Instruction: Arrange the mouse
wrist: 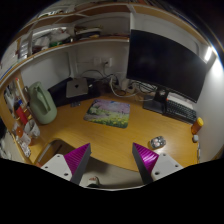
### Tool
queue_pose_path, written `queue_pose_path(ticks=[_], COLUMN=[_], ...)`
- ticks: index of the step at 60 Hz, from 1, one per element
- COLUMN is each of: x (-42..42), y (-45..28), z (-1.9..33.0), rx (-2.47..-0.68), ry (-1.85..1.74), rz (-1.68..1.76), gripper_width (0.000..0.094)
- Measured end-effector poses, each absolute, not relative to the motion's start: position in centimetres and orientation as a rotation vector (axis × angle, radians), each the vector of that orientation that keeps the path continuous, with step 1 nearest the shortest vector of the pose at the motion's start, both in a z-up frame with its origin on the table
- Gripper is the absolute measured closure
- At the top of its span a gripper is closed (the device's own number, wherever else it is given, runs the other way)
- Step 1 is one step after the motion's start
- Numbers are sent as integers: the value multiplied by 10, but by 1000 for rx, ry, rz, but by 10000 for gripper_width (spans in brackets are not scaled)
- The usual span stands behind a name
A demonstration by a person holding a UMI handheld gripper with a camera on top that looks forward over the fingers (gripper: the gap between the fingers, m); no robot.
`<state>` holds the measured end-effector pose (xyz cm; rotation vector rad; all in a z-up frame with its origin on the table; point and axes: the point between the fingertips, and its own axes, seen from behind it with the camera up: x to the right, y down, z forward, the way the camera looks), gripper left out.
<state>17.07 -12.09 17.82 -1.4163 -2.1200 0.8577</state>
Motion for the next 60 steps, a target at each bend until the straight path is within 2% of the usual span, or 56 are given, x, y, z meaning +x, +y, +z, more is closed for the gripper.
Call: queue_pose_path(ticks=[28,39,60], x=[138,130,93], y=[18,52,66], z=[126,99,45], rx=[-1648,-1634,-1592], ry=[-1763,-1700,-1630], rz=[795,817,834], gripper_width=[73,73,77])
